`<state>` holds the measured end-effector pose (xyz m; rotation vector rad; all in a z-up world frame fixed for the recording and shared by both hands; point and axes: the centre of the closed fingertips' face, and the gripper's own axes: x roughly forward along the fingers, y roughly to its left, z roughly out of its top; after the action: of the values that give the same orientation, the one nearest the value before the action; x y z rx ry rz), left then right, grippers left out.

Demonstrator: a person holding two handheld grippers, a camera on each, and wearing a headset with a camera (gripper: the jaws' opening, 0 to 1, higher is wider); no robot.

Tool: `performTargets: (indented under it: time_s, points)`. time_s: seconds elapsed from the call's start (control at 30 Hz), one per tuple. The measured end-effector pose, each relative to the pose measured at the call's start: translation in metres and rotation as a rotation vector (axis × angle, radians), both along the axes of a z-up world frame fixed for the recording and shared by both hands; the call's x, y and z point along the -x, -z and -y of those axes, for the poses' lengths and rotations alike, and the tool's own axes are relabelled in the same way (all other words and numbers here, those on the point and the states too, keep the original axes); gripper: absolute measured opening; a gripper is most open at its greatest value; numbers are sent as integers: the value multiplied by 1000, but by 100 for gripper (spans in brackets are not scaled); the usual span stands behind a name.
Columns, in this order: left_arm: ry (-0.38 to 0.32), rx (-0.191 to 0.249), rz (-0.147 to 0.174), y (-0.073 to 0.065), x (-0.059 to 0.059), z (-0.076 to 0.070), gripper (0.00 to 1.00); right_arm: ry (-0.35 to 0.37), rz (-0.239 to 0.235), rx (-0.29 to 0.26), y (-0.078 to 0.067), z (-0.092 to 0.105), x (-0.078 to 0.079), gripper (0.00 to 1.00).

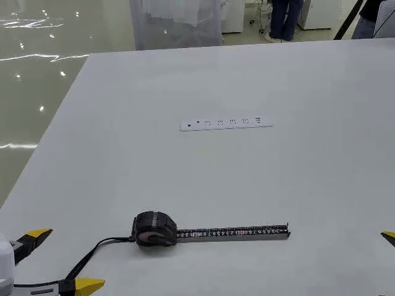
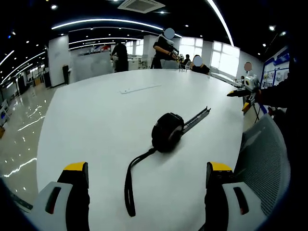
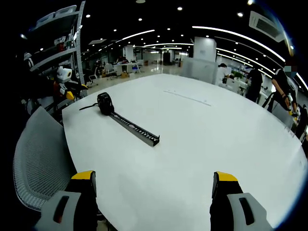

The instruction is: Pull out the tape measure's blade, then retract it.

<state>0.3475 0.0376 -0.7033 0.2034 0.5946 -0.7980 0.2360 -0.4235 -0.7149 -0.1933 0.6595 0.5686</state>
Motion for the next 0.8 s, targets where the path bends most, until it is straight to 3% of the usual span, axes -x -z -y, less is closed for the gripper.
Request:
performTargets:
  time_s: [0.3, 0.37, 0.5, 0.57, 0.63, 0.7, 0.8]
  points:
    - [-12, 8, -14, 3, 1, -4, 99, 8, -4, 17, -1, 7, 2, 99]
    - [-12, 37, -12, 1, 1, -2, 99, 27, -48, 25, 3, 11, 8, 99]
    - [-15, 35, -13, 0, 1, -2, 99, 2, -72, 35, 6, 9, 12, 99]
    - [-25, 10, 7, 2, -1, -4, 99, 7, -72, 37, 6, 10, 12, 99]
    - [-31, 34, -2, 0, 0, -2, 99, 11, -67, 35, 4, 10, 11, 99]
    - [-36, 21, -1, 2, 0, -4, 99, 11, -63, 26, 2, 8, 10, 99]
    - [-38, 37, 4, -1, 1, -1, 99, 15, -50, 28, 1, 8, 9, 99]
